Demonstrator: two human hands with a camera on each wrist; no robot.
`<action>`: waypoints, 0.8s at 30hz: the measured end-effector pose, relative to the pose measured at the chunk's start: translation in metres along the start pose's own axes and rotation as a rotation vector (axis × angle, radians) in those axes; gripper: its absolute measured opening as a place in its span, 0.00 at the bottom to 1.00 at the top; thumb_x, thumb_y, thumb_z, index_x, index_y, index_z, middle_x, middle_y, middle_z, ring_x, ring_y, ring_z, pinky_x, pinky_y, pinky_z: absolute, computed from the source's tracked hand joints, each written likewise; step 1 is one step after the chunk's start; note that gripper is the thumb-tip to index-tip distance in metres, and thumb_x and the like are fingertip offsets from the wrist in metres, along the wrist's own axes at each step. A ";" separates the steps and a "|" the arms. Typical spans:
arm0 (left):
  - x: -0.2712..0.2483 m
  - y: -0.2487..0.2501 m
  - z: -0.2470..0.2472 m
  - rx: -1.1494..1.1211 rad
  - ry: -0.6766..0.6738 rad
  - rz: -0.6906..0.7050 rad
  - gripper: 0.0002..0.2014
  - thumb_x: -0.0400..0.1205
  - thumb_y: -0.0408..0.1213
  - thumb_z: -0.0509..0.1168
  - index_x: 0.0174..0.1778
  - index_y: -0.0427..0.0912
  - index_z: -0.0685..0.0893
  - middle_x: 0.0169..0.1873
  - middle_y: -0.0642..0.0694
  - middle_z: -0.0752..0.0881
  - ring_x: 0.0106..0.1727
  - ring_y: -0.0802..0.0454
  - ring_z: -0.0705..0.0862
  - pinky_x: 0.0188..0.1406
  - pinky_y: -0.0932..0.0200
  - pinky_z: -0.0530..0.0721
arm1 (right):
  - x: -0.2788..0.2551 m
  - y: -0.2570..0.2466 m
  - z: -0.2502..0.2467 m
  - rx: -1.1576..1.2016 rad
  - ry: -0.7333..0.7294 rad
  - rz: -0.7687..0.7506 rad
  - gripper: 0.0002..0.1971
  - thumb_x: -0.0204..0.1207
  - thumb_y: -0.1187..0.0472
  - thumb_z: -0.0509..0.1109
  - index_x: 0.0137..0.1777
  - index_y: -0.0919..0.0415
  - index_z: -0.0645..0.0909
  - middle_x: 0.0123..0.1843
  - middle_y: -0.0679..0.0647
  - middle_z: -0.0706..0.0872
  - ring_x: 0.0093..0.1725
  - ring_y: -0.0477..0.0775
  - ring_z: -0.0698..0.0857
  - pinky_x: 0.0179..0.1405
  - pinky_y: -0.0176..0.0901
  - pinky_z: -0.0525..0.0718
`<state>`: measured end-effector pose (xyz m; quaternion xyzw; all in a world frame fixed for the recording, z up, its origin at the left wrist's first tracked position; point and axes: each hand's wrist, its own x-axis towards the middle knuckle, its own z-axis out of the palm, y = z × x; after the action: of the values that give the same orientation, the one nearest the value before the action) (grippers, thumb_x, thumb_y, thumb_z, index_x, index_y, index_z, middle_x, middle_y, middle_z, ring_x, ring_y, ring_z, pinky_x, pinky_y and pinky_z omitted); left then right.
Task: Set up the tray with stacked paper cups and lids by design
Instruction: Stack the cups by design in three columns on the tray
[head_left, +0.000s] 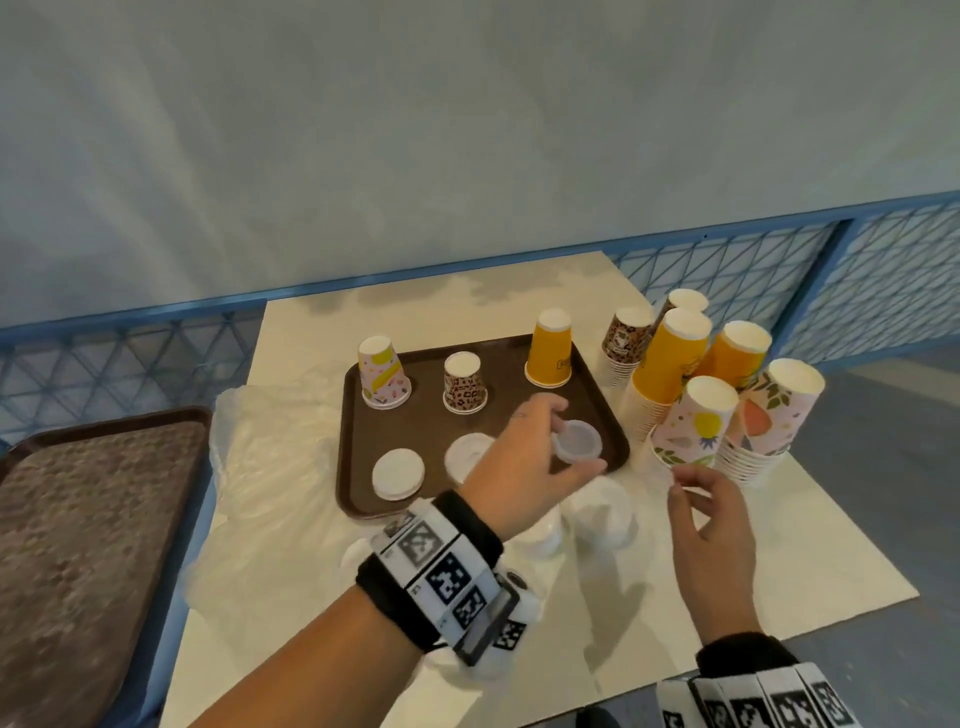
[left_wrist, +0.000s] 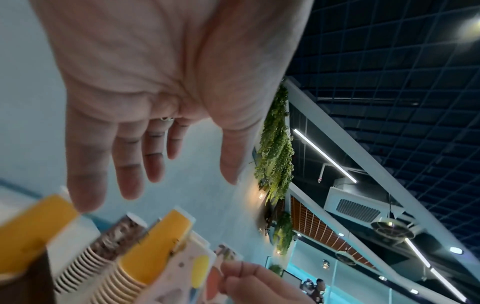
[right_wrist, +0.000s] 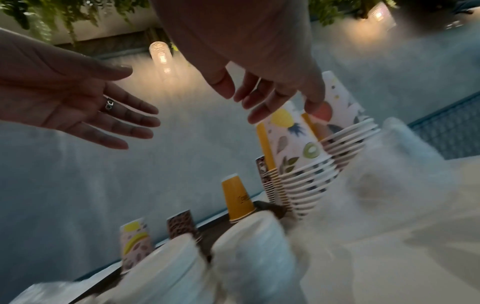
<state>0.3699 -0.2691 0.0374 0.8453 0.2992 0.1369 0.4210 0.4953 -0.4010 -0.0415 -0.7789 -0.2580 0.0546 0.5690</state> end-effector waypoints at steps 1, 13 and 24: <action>0.014 0.011 0.015 -0.008 -0.030 -0.011 0.34 0.77 0.48 0.70 0.75 0.46 0.62 0.65 0.48 0.74 0.64 0.53 0.77 0.60 0.59 0.78 | 0.014 0.006 -0.011 0.016 0.047 0.012 0.08 0.79 0.67 0.64 0.56 0.56 0.75 0.57 0.53 0.78 0.50 0.50 0.79 0.46 0.40 0.78; 0.131 0.013 0.160 -0.182 -0.010 -0.305 0.52 0.54 0.54 0.74 0.74 0.38 0.63 0.68 0.38 0.72 0.72 0.44 0.71 0.73 0.49 0.73 | 0.147 0.098 -0.074 -0.039 -0.071 0.234 0.41 0.65 0.67 0.80 0.77 0.59 0.63 0.74 0.60 0.67 0.69 0.59 0.75 0.65 0.59 0.78; 0.137 -0.019 0.200 -0.249 0.056 -0.512 0.38 0.60 0.32 0.82 0.65 0.42 0.72 0.62 0.44 0.84 0.63 0.45 0.82 0.56 0.59 0.79 | 0.176 0.143 -0.067 -0.081 -0.507 0.325 0.41 0.54 0.64 0.86 0.65 0.46 0.70 0.63 0.53 0.84 0.64 0.58 0.82 0.66 0.61 0.79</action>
<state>0.5667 -0.3015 -0.1019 0.6798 0.4952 0.0854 0.5342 0.7210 -0.4084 -0.1119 -0.7936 -0.2657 0.3275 0.4385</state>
